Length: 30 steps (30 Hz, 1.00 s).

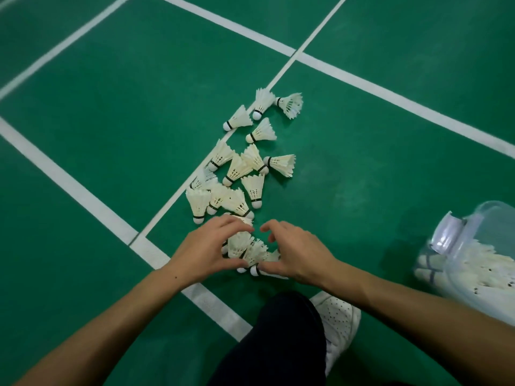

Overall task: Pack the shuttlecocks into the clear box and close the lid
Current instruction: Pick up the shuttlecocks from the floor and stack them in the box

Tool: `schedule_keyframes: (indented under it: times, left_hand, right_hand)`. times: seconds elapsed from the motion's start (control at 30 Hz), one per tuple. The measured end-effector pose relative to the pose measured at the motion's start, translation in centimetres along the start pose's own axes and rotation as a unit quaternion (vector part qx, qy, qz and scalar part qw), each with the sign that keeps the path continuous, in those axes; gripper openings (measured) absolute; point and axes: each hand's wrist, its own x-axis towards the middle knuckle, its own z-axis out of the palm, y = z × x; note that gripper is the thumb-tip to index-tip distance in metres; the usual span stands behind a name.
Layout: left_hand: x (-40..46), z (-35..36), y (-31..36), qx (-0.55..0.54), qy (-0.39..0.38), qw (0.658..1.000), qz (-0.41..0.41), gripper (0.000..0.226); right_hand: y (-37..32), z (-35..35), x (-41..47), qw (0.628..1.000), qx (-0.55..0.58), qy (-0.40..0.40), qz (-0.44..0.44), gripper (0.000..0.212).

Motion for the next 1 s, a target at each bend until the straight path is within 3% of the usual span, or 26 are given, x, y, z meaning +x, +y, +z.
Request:
schedule_keyframes:
  times: [0.13,0.27,0.47,0.73,0.83,1.0]
  left_hand:
    - [1.3,2.5,0.3,0.077,-0.032,0.996,0.039,0.067]
    - [2.5,3.6,0.5,0.121,-0.057,0.990,0.040,0.048]
    - [3.3,3.5,0.4,0.038,-0.069,0.997,0.000,0.025]
    - [7.4,-1.7,8.7,-0.075,0.081,0.992,0.053,0.022]
    - [10.4,-3.2,13.3,-0.114,0.098,0.984,0.094,0.026]
    - [15.1,-2.9,22.6,-0.081,0.091,0.971,0.204,0.028]
  right_hand:
    - [0.3,2.3,0.1,0.999,-0.013,-0.017,0.037,0.080]
    - [1.0,3.0,0.4,0.997,0.057,-0.022,0.053,0.078]
    - [1.9,1.1,-0.9,0.992,0.115,0.027,0.036,0.075]
    - [5.9,-6.8,-6.1,0.971,0.149,0.187,0.022,0.073]
    - [8.1,-10.3,-9.4,0.954,0.158,0.255,0.026,0.071]
    - [13.0,-13.5,-16.8,0.913,0.185,0.358,0.057,0.068]
